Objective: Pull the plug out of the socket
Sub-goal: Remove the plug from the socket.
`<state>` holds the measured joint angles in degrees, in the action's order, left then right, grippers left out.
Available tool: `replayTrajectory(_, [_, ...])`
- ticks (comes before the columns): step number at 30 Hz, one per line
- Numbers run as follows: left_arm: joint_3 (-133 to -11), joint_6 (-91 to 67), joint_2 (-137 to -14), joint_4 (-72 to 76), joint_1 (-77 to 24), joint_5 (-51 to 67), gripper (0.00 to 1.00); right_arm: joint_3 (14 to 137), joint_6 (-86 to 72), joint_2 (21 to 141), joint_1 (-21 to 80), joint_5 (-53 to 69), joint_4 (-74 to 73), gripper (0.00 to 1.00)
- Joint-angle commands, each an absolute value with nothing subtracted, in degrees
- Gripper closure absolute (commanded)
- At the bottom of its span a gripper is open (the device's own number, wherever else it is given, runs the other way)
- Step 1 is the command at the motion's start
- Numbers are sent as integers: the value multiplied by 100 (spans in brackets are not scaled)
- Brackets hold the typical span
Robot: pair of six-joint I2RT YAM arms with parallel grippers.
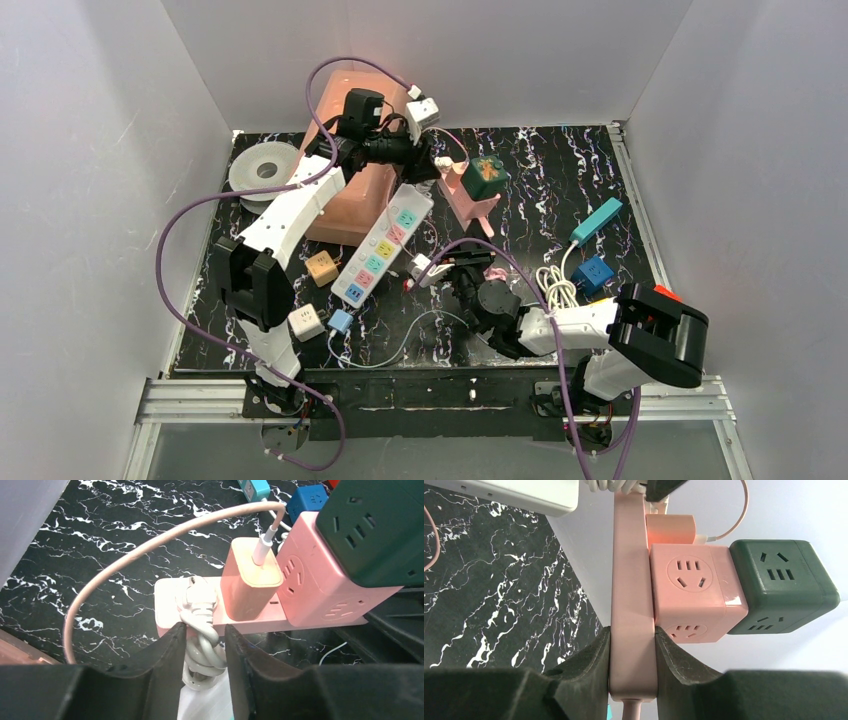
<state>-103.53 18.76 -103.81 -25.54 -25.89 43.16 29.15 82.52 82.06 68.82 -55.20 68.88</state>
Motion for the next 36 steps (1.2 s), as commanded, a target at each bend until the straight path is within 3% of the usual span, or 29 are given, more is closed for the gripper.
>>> replayTrajectory(1, [-10578,2067,-10382,-2932,-2692,4308,75,3438,8604,8071,6967,-5382,8520,99])
replayTrajectory(5, [-10670,2087,-10414,-3058,-2718,4251,100,3544,8547,8183,6985,-5476,8673,99])
replayTrajectory(8, [-10689,2118,-10407,-3094,-2723,4203,100,3765,8104,8213,6988,-5797,8494,96])
replayTrajectory(12, [-10685,2092,-10399,-3094,-2723,4236,100,4082,6493,7860,7119,-6215,6623,74])
replayTrajectory(14, [-10688,2073,-10390,-3098,-2722,4274,100,4187,5469,7545,7203,-6146,5234,69])
replayTrajectory(16, [-10696,2058,-10372,-3088,-2718,4300,100,4309,4631,7266,7233,-6089,4322,54])
replayTrajectory(22, [-10735,1996,-10330,-3007,-2724,4333,100,4416,3840,7086,7400,-5950,3236,27])
replayTrajectory(28, [-10719,1997,-10271,-2958,-2724,4345,100,4783,2151,6512,7501,-5303,1062,19])
replayTrajectory(36, [-10723,1916,-10247,-2892,-2721,4339,100,5579,355,5048,7172,-3713,-751,15])
